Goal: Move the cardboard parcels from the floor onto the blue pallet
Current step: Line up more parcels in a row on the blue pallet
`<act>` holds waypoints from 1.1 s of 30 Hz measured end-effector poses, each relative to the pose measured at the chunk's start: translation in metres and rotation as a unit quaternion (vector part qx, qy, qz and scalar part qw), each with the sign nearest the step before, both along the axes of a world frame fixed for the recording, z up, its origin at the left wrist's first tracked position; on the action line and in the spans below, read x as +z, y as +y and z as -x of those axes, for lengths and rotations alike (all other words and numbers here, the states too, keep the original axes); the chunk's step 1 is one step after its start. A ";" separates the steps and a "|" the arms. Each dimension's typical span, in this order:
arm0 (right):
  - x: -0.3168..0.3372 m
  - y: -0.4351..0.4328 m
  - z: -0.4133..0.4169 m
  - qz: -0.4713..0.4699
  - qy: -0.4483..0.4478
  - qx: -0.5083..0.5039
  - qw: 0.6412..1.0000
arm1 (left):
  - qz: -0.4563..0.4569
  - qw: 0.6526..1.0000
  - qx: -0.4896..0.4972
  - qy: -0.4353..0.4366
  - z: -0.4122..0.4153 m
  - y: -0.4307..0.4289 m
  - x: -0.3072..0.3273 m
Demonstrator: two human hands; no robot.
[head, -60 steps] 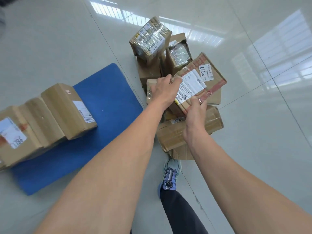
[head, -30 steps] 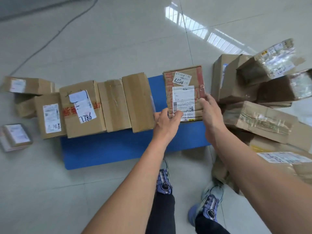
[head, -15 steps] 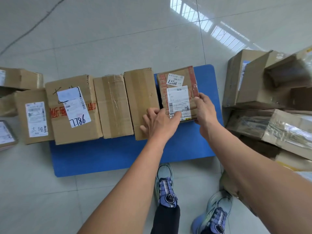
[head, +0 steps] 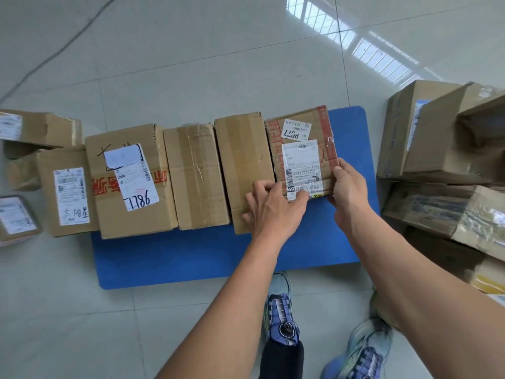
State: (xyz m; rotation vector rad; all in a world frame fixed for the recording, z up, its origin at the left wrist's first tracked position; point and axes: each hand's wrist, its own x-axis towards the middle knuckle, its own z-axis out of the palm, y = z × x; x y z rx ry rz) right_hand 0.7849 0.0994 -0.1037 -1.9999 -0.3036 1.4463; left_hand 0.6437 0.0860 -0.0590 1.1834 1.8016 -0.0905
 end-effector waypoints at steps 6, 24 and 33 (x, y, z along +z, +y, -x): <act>-0.009 0.005 0.003 0.005 -0.029 -0.007 1.000 | -0.001 1.000 0.002 -0.007 0.002 -0.002 -0.001; 0.067 -0.030 -0.007 0.012 -0.021 -0.038 0.999 | 0.008 0.997 0.013 -0.078 -0.016 -0.018 0.024; 0.155 -0.116 -0.051 0.006 -0.058 -0.090 0.994 | 0.048 0.986 -0.050 -0.153 -0.093 -0.077 0.087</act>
